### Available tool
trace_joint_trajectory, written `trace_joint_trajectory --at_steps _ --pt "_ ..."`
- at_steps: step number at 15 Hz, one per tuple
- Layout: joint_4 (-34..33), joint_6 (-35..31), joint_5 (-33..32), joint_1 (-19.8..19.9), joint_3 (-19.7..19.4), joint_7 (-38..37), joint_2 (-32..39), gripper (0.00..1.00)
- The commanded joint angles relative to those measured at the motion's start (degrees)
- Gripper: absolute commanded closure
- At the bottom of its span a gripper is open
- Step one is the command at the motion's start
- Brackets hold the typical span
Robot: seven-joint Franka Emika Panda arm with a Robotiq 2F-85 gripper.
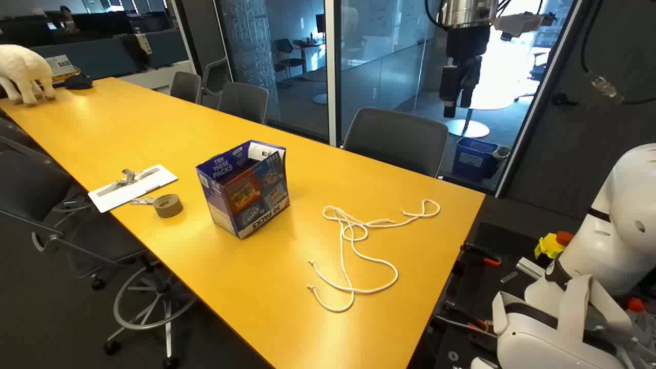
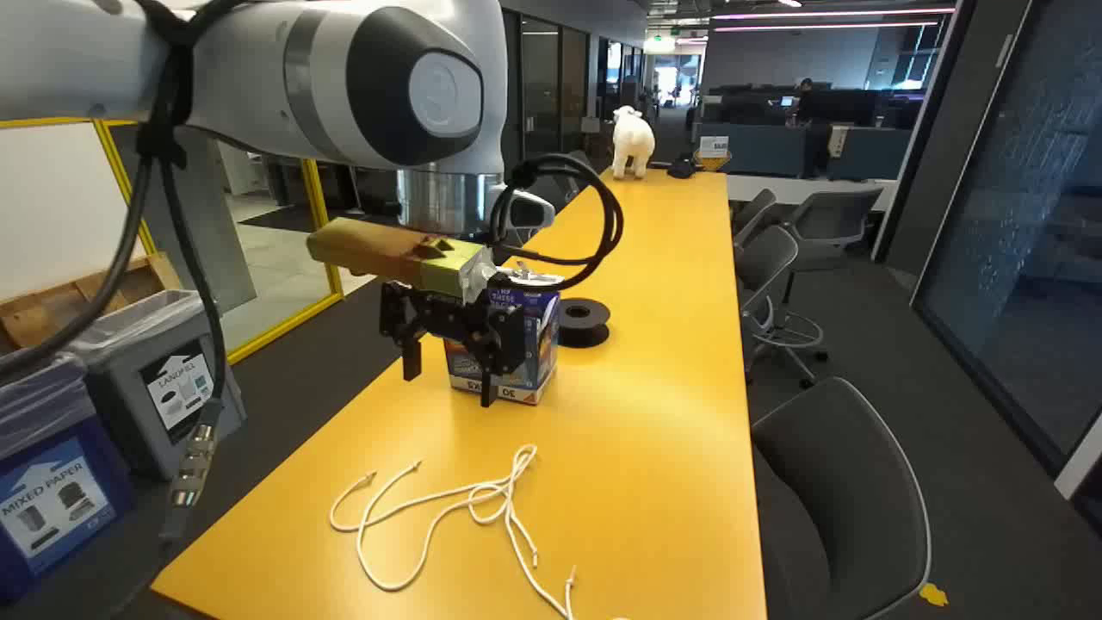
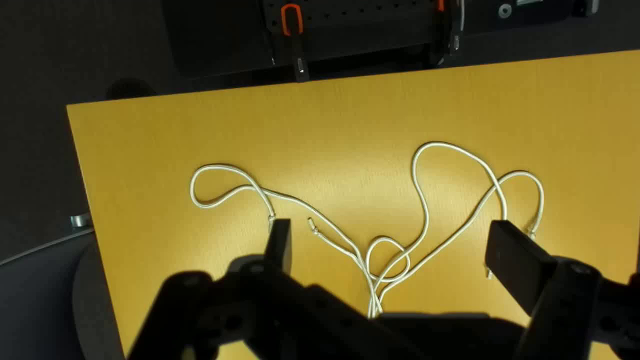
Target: Put the two white ropes inside the blue box
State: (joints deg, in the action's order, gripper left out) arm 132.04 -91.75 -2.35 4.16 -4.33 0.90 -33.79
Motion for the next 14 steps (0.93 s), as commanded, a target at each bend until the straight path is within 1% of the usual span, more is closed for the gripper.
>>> trace_joint_trajectory --at_steps 1,6,9,11,14 --pt "-0.38 0.13 0.01 0.02 0.01 0.02 0.04 0.0" --pt "-0.86 0.14 0.01 0.02 0.0 0.02 -0.38 0.0" --pt "-1.01 -1.87 0.55 -0.72 -0.18 1.21 3.52 0.0" --pt "-0.5 -5.71 1.03 -1.32 -0.15 2.04 6.99 0.0" --pt "0.41 -14.94 1.1 -1.79 0.05 2.42 14.14 0.0"
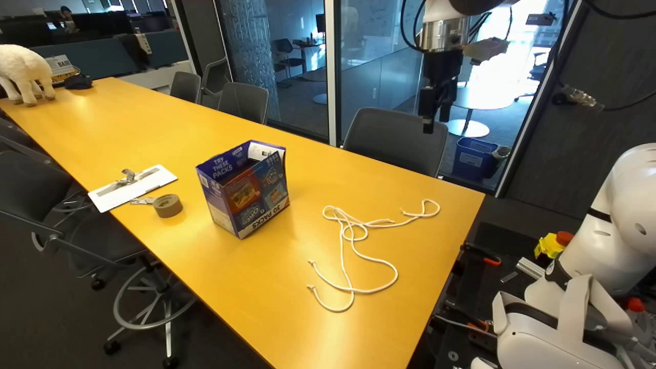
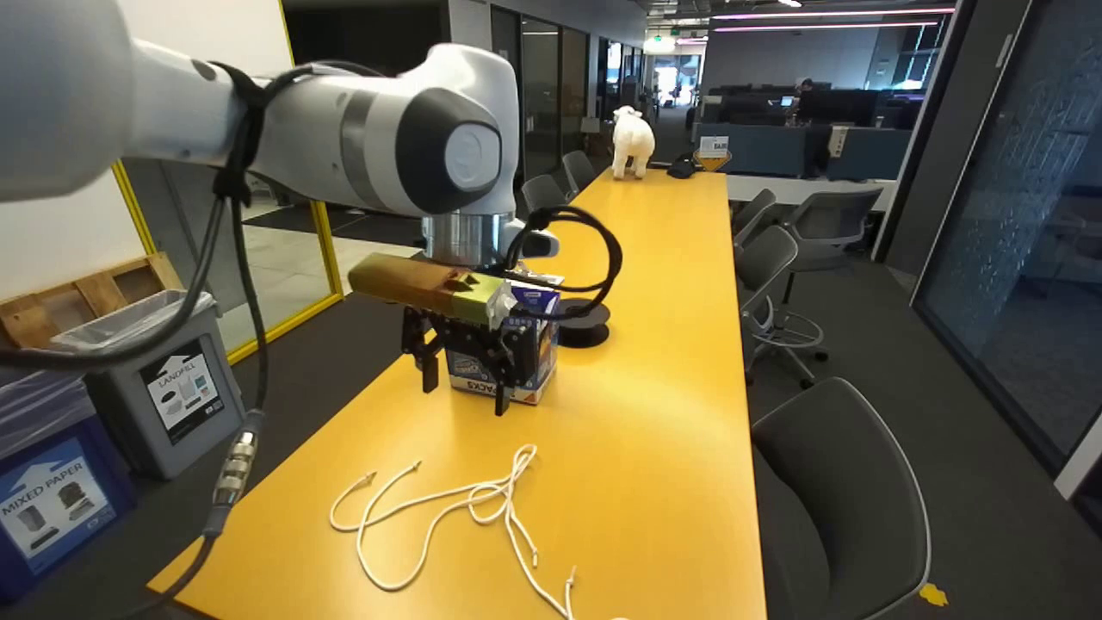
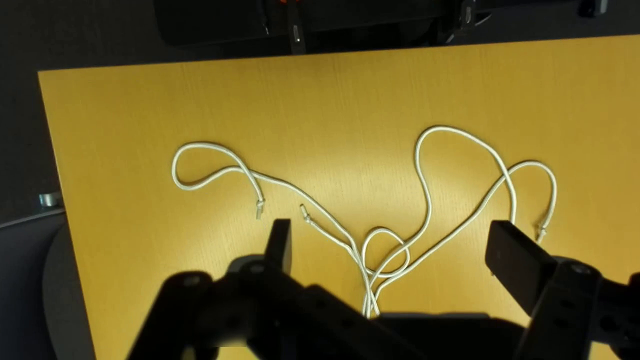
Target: Put the two white ropes inside the blue box
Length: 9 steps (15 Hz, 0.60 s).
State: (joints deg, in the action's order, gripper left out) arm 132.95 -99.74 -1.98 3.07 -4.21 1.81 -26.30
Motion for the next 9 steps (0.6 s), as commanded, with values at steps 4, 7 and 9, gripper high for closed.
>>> trace_joint_trajectory --at_steps 4,7,9 --pt "-0.97 -18.98 0.1 -1.05 0.61 1.13 18.41 0.0" --pt "-2.04 -25.94 0.2 -1.3 1.21 1.26 27.17 0.0" --pt "-2.92 -29.93 0.91 -1.38 1.66 2.22 32.04 0.0"
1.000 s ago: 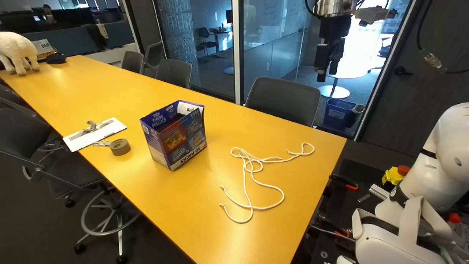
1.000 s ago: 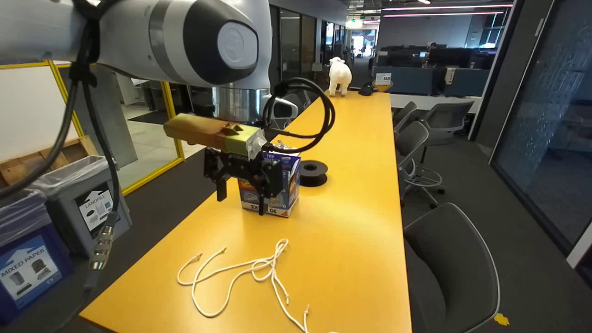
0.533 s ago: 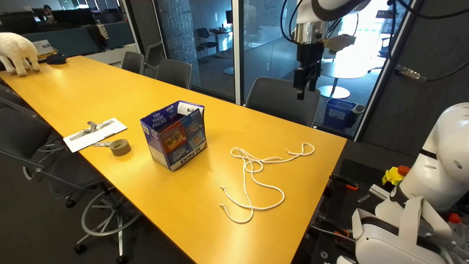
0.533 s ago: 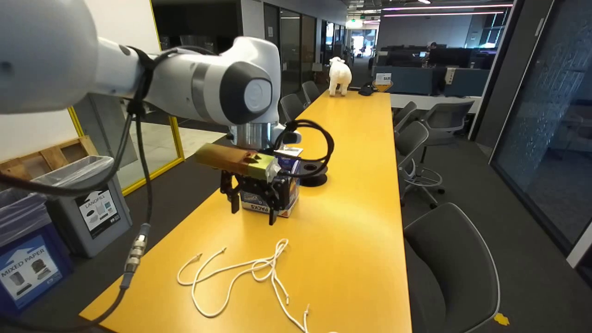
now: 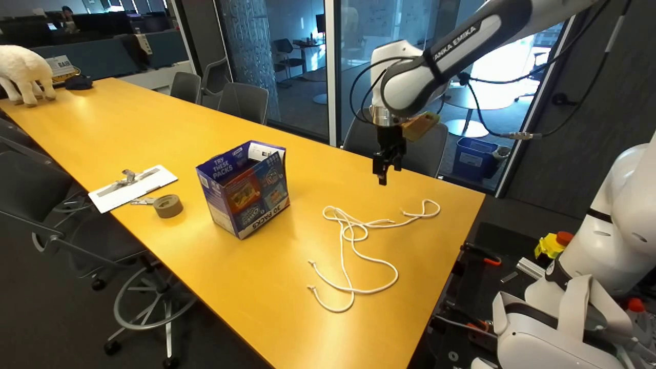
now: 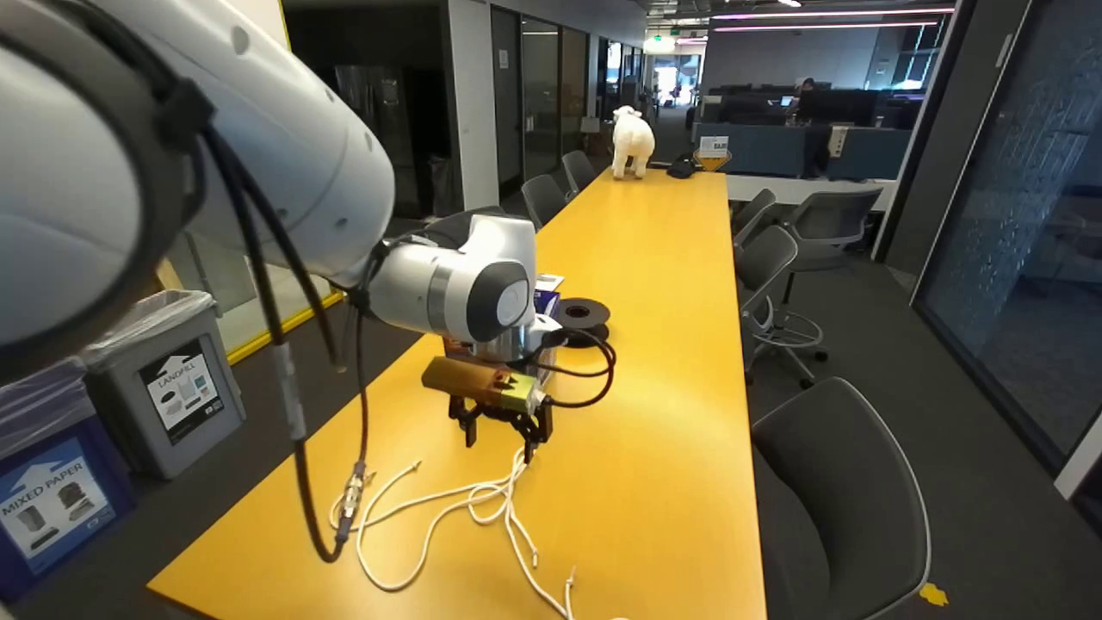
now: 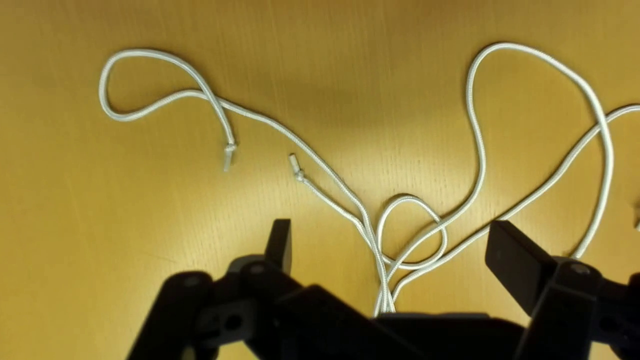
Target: Put the two white ropes inside the blue box
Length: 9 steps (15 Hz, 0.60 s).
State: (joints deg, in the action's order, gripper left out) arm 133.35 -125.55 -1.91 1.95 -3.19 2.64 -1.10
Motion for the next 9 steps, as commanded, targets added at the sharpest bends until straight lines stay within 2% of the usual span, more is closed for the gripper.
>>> trace_joint_trajectory --at_steps 1,5,9 --pt "-3.94 -6.12 1.31 -0.3 0.97 1.38 9.19 0.0" --pt "-6.99 -11.18 2.04 -0.59 2.24 -0.8 16.24 0.0" --pt "-8.73 -17.6 5.59 -0.92 4.05 -3.08 21.53 0.0"
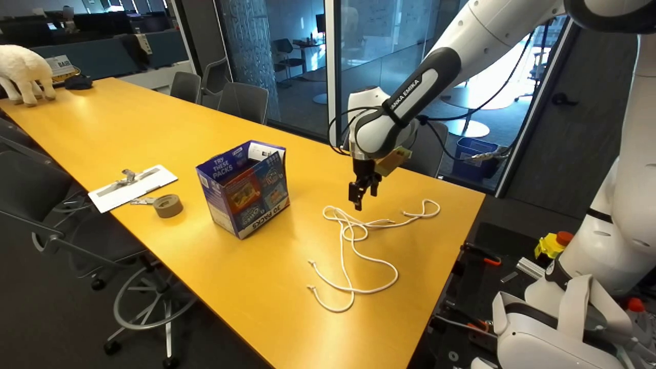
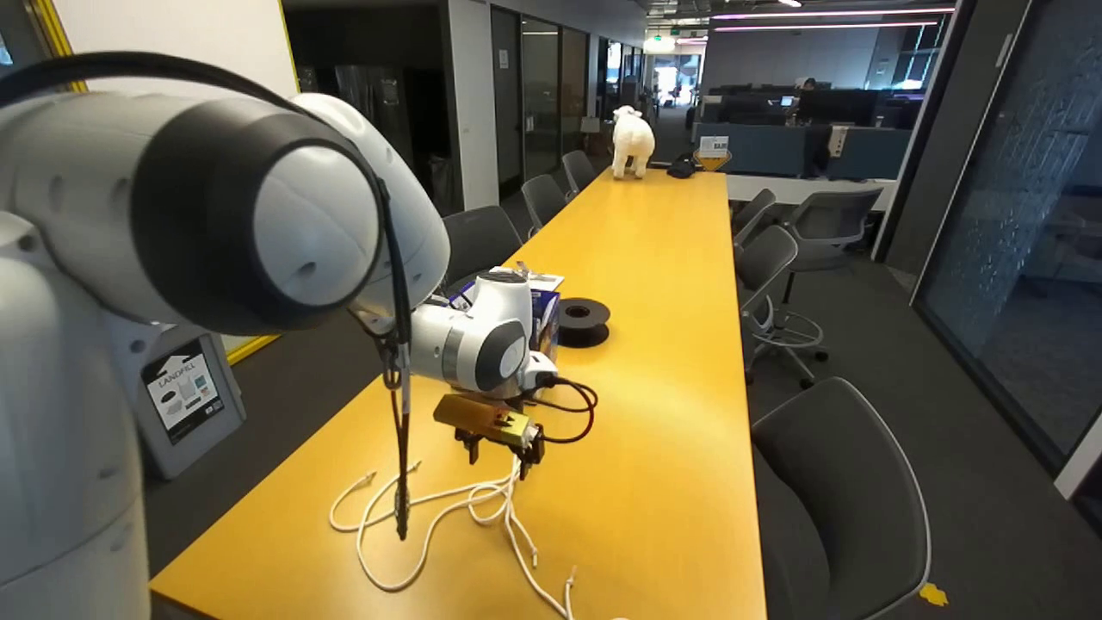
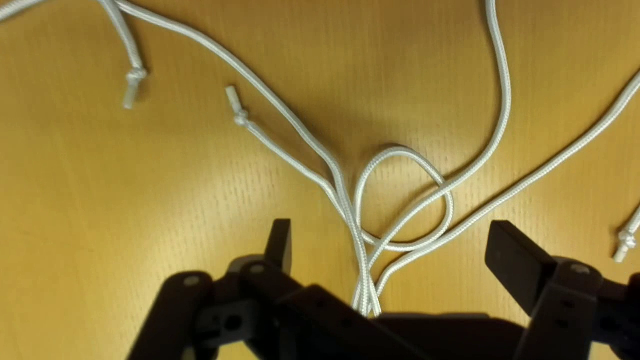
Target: Put the two white ropes inside the blue box
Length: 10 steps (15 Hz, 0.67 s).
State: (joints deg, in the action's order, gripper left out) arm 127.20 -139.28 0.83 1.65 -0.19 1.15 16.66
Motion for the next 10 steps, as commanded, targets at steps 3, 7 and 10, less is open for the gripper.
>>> trace_joint_trajectory --at_steps 3,7,10 --pt "-4.44 -8.04 5.26 -0.85 2.08 -3.29 7.39 0.0" --pt "-7.18 -12.91 4.86 -2.08 1.3 -6.87 12.02 0.0" --pt "-8.29 -16.99 3.32 -3.7 -0.61 -10.15 14.72 0.0"
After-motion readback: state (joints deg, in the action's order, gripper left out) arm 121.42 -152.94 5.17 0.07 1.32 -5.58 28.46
